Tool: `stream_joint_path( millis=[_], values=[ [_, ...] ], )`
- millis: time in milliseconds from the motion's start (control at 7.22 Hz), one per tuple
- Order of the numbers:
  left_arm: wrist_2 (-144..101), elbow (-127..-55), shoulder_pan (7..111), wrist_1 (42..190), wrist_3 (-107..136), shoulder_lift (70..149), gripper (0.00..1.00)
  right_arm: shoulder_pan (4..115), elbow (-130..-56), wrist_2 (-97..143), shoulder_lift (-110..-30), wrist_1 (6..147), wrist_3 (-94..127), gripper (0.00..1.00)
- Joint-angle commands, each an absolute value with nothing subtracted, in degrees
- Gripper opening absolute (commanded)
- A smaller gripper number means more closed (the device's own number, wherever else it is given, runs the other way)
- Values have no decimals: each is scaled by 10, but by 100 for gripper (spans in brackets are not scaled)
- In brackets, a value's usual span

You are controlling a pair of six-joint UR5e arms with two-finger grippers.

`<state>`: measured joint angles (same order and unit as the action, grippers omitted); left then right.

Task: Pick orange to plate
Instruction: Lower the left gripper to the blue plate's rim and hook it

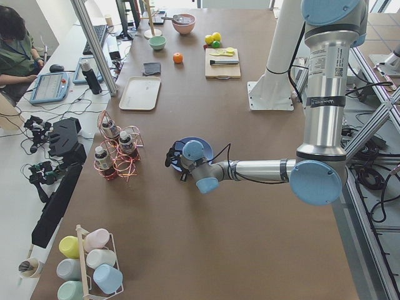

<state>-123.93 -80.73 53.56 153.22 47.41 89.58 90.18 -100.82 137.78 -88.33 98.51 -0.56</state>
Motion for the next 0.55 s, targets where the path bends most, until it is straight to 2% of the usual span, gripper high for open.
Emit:
stream_joint_path(
  millis=[0,277,416],
  values=[
    [-1292,-816,546,1528,478,896,0,902,-1010,1378,-883,984,-6,100],
    [-1431,-832,639,1479,483,939,0,902,-1009,1377,-889,952,-5,100],
    [-1431,-866,642,1433,483,941,0,901,-1008,1378,-883,952,0,100]
  ],
)
